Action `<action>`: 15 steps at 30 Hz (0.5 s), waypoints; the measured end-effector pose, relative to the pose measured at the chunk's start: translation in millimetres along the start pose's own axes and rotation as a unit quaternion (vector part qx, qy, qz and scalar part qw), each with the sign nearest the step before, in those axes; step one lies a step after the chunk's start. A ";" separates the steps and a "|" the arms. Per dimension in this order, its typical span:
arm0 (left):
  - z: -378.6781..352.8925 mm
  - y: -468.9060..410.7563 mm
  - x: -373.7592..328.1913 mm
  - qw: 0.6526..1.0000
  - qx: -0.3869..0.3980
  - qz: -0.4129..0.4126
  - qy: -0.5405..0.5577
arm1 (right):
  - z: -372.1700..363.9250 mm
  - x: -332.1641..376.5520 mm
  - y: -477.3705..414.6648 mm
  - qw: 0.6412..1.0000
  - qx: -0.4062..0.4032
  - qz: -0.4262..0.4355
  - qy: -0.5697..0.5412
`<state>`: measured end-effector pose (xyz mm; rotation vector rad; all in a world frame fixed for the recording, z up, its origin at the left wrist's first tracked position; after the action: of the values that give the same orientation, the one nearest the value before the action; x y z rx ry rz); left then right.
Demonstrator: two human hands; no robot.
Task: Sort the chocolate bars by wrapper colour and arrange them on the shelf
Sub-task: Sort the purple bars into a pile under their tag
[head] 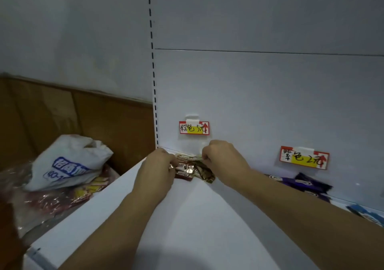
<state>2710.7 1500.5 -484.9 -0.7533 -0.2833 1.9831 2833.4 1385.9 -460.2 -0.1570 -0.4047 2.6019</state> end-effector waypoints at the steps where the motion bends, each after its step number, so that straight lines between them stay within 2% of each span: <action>1: 2.3 2.7 1.0 1.000 0.004 0.012 -0.011 | -2.0 1.5 0.7 1.000 0.008 0.003 0.000; 6: 12.2 17.3 -18.5 0.999 -0.013 -0.001 -0.048 | 19.6 -10.5 24.9 1.000 -0.001 0.006 0.002; 10: 8.7 30.7 -71.6 0.994 0.012 -0.078 -0.078 | 60.2 -50.0 71.8 1.000 -0.027 0.006 0.010; 15: -9.6 68.1 -170.8 0.975 0.060 -0.202 -0.072 | 97.9 -131.6 169.7 0.993 -0.089 -0.071 -0.027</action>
<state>2727.8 1319.0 -458.8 -0.4334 -0.3672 1.6518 2851.9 1154.9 -415.6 -0.1133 -0.6437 2.4333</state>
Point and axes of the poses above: each hand's wrist, its own y-axis away from the middle knuckle, its own z-axis out of the back of the hand, x = y × z, the point moved 7 cm from there along -y, towards the middle knuckle
